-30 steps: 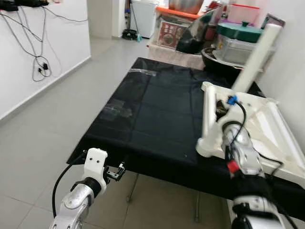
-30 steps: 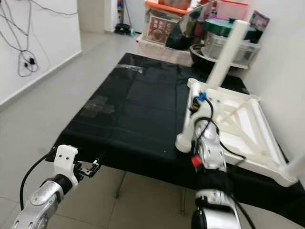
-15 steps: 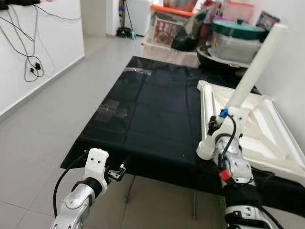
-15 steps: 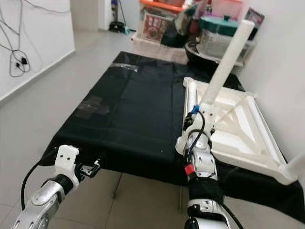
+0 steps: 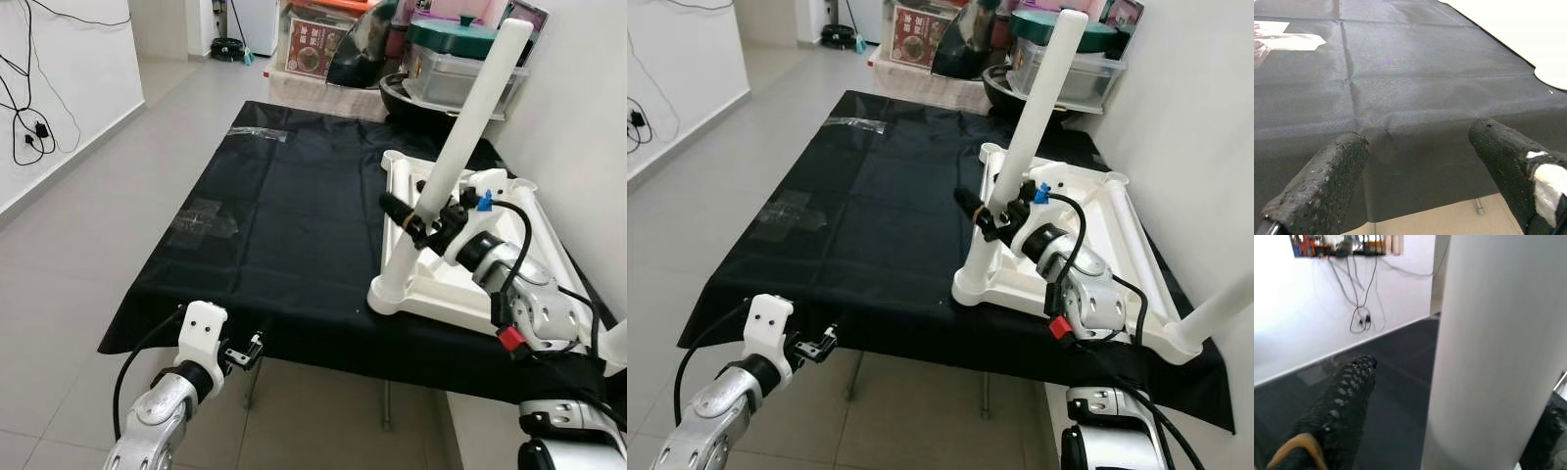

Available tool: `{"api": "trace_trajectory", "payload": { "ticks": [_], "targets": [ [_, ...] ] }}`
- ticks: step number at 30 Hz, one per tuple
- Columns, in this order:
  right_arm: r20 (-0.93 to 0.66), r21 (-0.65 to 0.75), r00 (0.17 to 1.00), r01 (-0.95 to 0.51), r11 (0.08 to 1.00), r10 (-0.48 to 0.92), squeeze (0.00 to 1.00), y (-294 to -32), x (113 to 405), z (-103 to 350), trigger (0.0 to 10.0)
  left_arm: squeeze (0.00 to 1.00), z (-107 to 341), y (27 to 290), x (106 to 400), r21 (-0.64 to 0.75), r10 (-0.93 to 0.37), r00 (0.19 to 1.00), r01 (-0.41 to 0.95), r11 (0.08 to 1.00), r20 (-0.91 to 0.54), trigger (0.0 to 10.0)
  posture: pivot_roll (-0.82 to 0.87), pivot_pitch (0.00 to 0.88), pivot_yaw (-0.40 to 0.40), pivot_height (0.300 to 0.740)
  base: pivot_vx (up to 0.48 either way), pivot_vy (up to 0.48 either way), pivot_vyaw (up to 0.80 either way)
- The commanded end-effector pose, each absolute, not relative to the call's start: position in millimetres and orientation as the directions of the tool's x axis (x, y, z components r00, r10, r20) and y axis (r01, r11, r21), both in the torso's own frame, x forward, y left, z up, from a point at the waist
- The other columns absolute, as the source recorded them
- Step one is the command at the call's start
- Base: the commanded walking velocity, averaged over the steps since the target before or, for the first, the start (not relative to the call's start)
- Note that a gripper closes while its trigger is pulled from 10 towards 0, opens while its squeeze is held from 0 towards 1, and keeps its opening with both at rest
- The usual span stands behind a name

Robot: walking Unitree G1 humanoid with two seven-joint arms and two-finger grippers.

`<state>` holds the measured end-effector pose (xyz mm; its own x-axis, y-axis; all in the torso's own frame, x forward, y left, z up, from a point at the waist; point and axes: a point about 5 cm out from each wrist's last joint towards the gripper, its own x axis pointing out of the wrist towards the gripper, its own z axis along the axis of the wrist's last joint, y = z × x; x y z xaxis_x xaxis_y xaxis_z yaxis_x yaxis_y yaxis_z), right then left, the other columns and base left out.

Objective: Building children table

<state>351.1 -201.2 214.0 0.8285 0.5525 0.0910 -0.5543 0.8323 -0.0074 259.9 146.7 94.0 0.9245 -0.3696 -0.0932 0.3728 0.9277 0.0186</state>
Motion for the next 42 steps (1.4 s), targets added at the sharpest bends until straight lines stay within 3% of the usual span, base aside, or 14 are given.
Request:
{"api": "trace_trajectory", "payload": {
  "ticks": [1,6,9,13,25,26,29,30,32,33,35,36,39,42],
  "targets": [
    [0.049,-0.027,0.816,-0.576,0.817,0.577,0.00,-195,353,204,0.0,0.00,90,144,258,0.012,-0.374,0.922,0.377,0.926,-0.103,10.0,0.05,0.000,-0.154,0.740,0.000,0.000,0.00],
    [-0.049,-0.021,0.913,-0.406,0.913,0.405,0.00,-202,361,184,0.0,0.00,90,144,258,0.011,-0.374,0.922,0.377,0.926,-0.103,10.0,0.04,0.000,-0.150,0.740,0.000,0.000,0.00],
    [-0.179,0.017,0.968,0.184,0.983,-0.178,0.00,-238,363,151,0.0,0.00,90,145,258,0.014,-0.373,0.922,0.376,0.927,-0.104,10.0,0.04,0.000,-0.151,0.740,0.000,0.000,0.00],
    [-0.236,0.057,0.877,0.443,0.895,-0.419,0.00,-252,346,129,0.0,0.00,90,144,259,0.013,-0.372,0.923,0.375,0.927,-0.102,10.0,0.04,0.000,-0.153,0.740,0.000,0.000,0.00],
    [-0.178,-0.005,0.886,0.434,0.901,-0.428,0.00,-224,335,129,0.0,0.00,90,143,261,0.015,-0.373,0.922,0.376,0.926,-0.101,10.0,0.04,0.000,-0.154,0.740,0.000,0.000,0.00],
    [-0.193,0.001,0.887,0.428,0.904,-0.420,0.00,-221,340,131,10.0,0.00,91,143,262,0.016,-0.370,0.924,0.373,0.928,-0.099,10.0,0.03,0.000,-0.158,0.740,0.000,0.000,0.00],
    [-0.202,0.002,0.907,0.377,0.926,-0.369,0.00,-214,346,133,10.0,0.00,91,143,262,0.016,-0.367,0.925,0.371,0.929,-0.097,10.0,0.04,0.000,-0.159,0.740,0.000,0.000,0.00],
    [-0.179,0.019,0.912,0.379,0.925,-0.370,0.65,-213,349,137,10.0,0.00,90,143,262,0.014,-0.367,0.925,0.370,0.929,-0.096,10.0,0.03,0.000,-0.155,0.740,0.000,0.000,0.00],
    [-0.179,0.019,0.912,0.379,0.925,-0.370,0.65,-213,349,137,10.0,0.00,90,143,262,0.014,-0.367,0.925,0.370,0.929,-0.096,10.0,0.03,0.000,-0.155,0.740,0.000,0.000,0.00],
    [-0.162,0.045,0.919,0.370,0.928,-0.358,1.00,-214,351,141,10.0,0.00,90,142,262,0.013,-0.368,0.925,0.371,0.929,-0.096,10.0,0.03,0.000,-0.156,0.740,0.000,0.000,0.00],
    [-0.123,0.072,0.938,0.333,0.940,-0.323,1.00,-214,354,149,10.0,0.00,90,141,262,0.012,-0.369,0.924,0.372,0.928,-0.096,10.0,0.03,0.000,-0.152,0.740,0.000,0.000,0.00],
    [-0.070,0.122,0.968,0.250,0.961,-0.242,0.00,-211,356,160,10.0,0.00,91,141,263,0.011,-0.371,0.924,0.374,0.927,-0.095,10.0,0.02,0.000,-0.141,0.740,0.000,0.000,0.00],
    [-0.041,0.155,0.983,0.181,0.971,-0.177,0.00,-207,357,165,10.0,0.00,91,142,263,0.011,-0.372,0.923,0.375,0.927,-0.095,10.0,0.02,0.000,-0.141,0.740,0.000,0.000,0.00],
    [0.141,0.160,0.974,-0.199,0.967,0.178,0.00,-200,355,187,10.0,0.00,92,143,263,0.023,-0.383,0.918,0.387,0.922,-0.098,10.0,0.03,0.000,-0.135,0.740,0.000,0.000,0.00]
  ]
}}
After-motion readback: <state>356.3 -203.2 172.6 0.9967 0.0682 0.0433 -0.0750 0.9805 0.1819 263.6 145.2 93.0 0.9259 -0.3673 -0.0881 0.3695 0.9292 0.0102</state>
